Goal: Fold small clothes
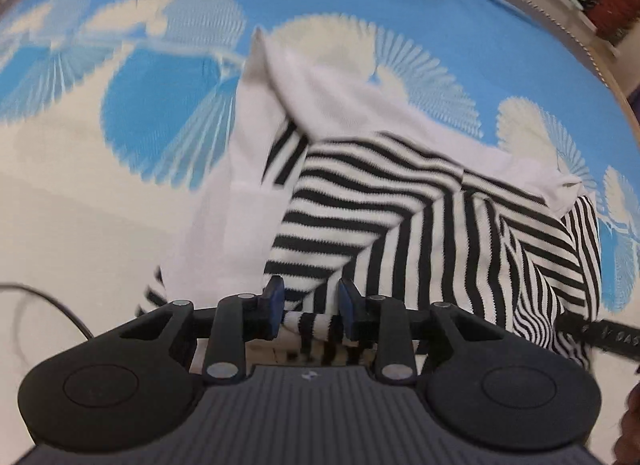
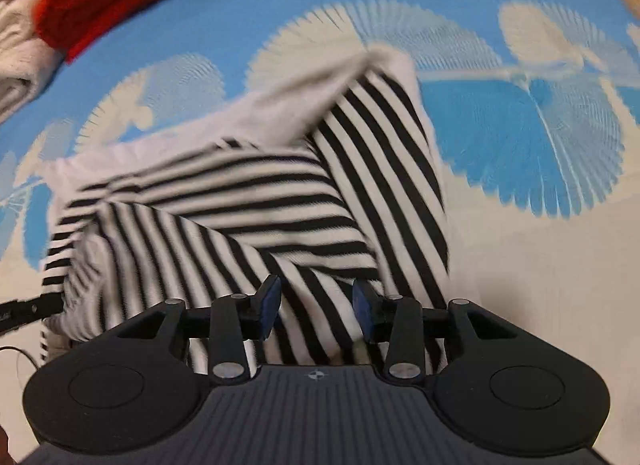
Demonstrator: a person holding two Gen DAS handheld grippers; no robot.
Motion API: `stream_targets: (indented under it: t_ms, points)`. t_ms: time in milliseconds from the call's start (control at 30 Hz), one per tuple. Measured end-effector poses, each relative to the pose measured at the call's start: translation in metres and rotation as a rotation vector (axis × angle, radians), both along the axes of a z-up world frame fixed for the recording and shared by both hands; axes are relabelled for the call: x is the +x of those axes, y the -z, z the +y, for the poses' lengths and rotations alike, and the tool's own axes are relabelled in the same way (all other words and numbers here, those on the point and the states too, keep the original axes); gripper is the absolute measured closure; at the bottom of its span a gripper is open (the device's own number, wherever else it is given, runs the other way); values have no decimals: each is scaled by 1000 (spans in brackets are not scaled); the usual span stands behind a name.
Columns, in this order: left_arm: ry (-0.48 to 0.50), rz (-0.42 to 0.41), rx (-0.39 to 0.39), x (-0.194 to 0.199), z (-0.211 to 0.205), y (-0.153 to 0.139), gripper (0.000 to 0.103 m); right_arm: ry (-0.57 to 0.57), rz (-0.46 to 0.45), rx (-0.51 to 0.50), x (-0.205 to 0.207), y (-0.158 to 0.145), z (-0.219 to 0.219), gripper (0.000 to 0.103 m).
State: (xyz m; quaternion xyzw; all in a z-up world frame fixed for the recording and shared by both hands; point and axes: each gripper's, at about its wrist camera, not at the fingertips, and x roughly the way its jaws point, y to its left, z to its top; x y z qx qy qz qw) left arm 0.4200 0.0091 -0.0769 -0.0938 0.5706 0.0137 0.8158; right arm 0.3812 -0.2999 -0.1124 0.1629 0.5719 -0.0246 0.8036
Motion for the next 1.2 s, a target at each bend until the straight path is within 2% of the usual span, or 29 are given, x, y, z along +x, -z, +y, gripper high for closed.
stream_targets:
  t_ms: [100,233,300,400,433,500,567,733,800,867,1033,1200]
  points:
    - [24,-44,28,-3,-3,-11,69,8,20,9,-1,3,-2,62]
    - [44,-126,54,-5,-2,-25,69,9,-72,-16,-4,-18,2,61]
    - [32,-90,67,-4,3,-18,69,4,-96,-41,-4,-21,1,60]
    - [27,20,47,0,11,2,69,6,-4,-69,-2,-4,-3,60]
    - [30,27,41,-1,13,3,69,19,29,-67,-3,2,-6,60]
    - [42,-19,65,-5,13,-9,69,46,38,-54,-5,3,-10,60]
    - [68,-107,92,-11,10,-30,69,58,-15,-61,-7,-11,-8,60]
    - [130,-323,146,-41,3,-86,62,96,-281,-96,-39,-79,2,60]
    - [139,-384,168,-61,0,-107,53,114,-347,-67,-58,-104,2,60]
    - [142,-416,171,-82,-1,-127,52,98,-415,-43,-84,-130,4,60]
    - [187,-495,185,-150,-2,-172,52,3,-553,-87,-161,-181,6,57]
    - [202,-580,174,-239,5,-195,49,12,-602,-70,-232,-192,-7,56]
